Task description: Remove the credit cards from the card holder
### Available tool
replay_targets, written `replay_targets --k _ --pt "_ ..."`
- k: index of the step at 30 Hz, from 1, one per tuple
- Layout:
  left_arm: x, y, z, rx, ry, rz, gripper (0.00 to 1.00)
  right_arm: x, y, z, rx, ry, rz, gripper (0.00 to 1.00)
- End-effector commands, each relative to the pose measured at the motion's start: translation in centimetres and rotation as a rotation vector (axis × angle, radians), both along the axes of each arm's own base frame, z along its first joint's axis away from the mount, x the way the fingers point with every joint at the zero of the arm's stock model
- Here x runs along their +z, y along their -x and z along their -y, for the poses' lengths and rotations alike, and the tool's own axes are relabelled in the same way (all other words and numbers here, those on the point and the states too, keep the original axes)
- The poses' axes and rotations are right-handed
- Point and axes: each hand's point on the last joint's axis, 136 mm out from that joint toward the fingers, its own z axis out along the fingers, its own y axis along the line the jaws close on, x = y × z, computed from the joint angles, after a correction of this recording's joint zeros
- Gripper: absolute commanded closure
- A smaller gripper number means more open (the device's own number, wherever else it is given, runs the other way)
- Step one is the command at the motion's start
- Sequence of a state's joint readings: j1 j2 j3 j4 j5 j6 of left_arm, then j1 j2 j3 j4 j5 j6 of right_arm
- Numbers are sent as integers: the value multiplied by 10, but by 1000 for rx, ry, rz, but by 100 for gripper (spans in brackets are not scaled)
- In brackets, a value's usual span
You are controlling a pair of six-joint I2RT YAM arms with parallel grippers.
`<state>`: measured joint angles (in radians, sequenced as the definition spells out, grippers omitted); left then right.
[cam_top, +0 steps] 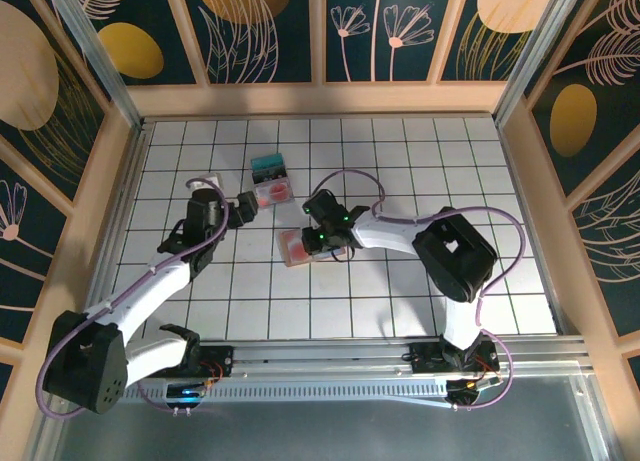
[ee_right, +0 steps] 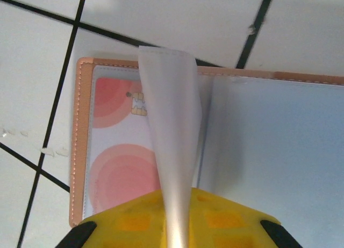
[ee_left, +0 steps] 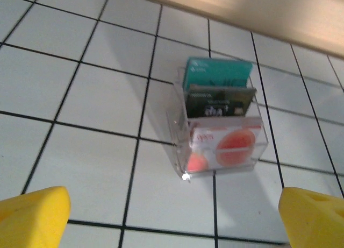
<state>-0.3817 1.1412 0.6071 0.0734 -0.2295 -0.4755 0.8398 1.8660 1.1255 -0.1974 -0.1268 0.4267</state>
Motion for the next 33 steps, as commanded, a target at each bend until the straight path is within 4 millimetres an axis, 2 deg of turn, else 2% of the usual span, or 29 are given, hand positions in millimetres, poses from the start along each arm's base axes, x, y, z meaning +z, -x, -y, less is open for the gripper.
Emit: replay_targets --k 1,8,18,24,29,30,33 --pt "-9 4 7 6 -114 -45 1 19 -2 -6 -16 -135 -28 84" --pt "-46 14 40 -43 -217 -134 1 23 -7 4 -52 -197 -52 81" --pt "-90 10 79 -105 -392 -209 1 23 -9 10 -73 -210 -49 79" --pt "-106 4 89 -108 -406 -230 1 27 -10 17 -94 -217 -37 78" --pt "-108 -1 95 -111 -413 -227 1 30 -12 21 -113 -232 -32 74" --pt "-118 -1 94 -111 -433 -247 1 31 -12 22 -116 -235 -32 74" --pt "-121 -3 97 -117 -446 -250 1 32 -13 21 -120 -241 -31 73"
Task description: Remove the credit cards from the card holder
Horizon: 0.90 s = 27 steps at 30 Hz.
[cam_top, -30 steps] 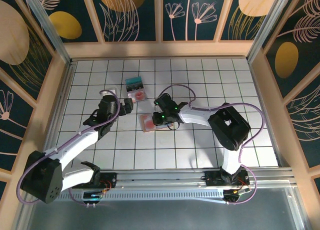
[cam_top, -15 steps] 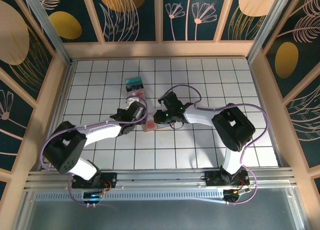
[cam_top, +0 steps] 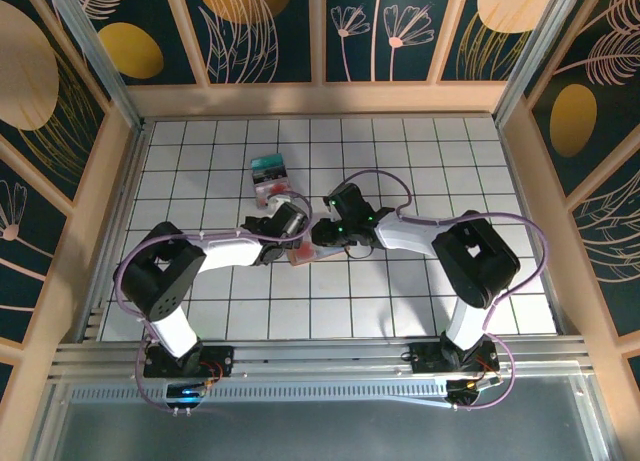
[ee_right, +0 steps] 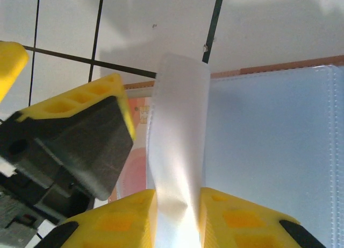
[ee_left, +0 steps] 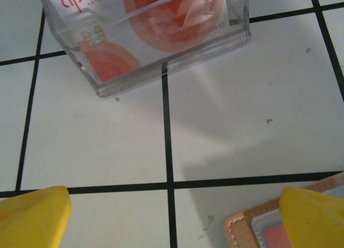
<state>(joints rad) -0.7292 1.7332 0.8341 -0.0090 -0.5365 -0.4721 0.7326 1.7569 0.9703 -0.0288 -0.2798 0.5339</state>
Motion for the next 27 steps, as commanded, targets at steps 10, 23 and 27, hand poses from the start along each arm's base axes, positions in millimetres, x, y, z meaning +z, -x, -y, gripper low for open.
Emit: replay_targets --k 10,23,27 --pt "-5 -8 18 -32 -56 11 1 30 -13 20 -97 -39 88 66" --pt "14 -18 65 -109 -52 60 1 72 -29 92 -381 13 266 58" --pt "12 -20 79 -136 -51 57 1 87 -30 112 -459 41 324 58"
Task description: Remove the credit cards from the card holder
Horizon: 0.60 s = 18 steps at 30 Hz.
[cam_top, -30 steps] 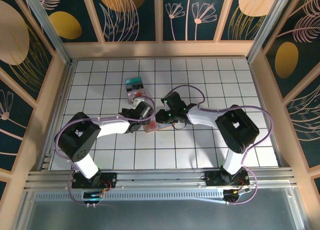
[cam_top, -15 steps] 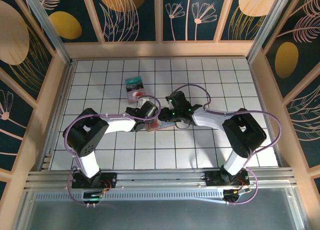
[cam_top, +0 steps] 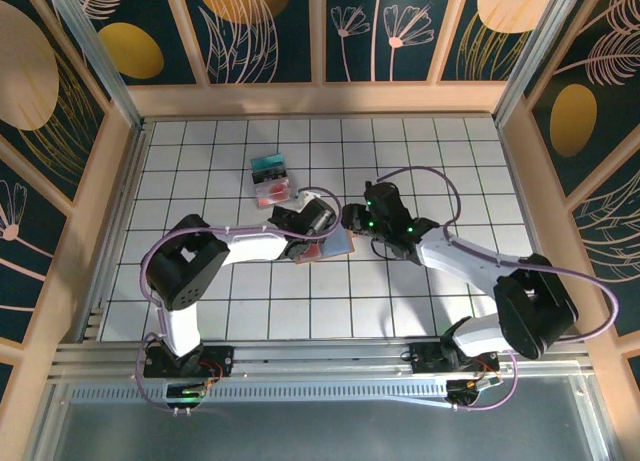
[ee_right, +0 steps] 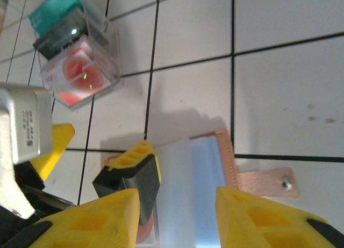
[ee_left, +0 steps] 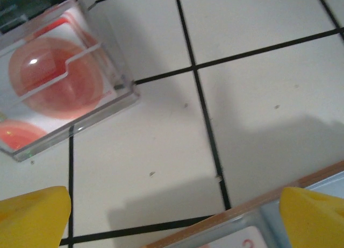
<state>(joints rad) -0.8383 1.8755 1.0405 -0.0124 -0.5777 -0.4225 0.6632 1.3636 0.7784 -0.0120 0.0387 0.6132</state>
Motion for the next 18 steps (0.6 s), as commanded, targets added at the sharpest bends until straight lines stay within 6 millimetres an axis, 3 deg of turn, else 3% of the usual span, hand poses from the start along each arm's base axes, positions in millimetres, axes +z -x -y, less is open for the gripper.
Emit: replay_targets --k 1,9,15,18 --pt "-5 -2 9 -21 -41 -8 1 13 -5 29 -130 41 63 58" --pt "-13 -3 17 -16 -72 -20 1 36 -1 43 -171 12 134 45" --pt "18 -2 16 36 47 26 1 36 -2 39 -144 29 119 45" --pt "37 1 5 87 96 59 1 35 -3 34 -127 21 113 46"
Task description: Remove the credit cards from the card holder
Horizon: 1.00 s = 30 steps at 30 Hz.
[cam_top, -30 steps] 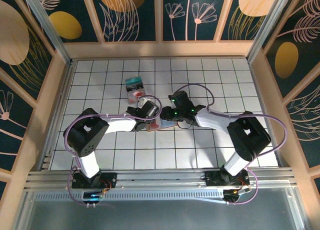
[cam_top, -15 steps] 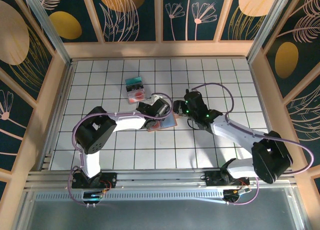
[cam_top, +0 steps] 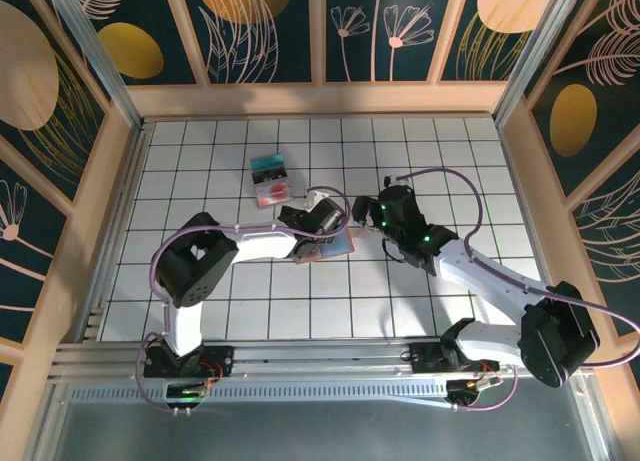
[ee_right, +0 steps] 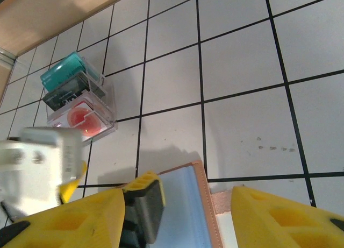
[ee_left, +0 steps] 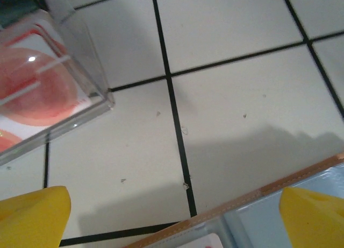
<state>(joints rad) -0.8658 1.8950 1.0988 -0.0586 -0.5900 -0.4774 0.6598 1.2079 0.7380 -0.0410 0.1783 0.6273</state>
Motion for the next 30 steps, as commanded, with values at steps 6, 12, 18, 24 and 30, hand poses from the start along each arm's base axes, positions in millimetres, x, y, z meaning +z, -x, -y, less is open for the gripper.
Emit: replay_targets --k 6,12,18,24,30 --pt "47 6 -52 177 154 54 1 -7 -4 -19 86 3 -50 58" --pt "14 28 -95 234 103 -29 1 -29 2 -62 259 -40 -156 70" --pt "-11 40 -101 240 135 -98 1 -58 9 -104 379 -9 -277 71" --pt "-28 41 -97 242 179 -140 1 -83 15 -128 440 5 -373 72" --pt "-39 44 -99 245 170 -167 1 -101 22 -138 467 44 -425 73"
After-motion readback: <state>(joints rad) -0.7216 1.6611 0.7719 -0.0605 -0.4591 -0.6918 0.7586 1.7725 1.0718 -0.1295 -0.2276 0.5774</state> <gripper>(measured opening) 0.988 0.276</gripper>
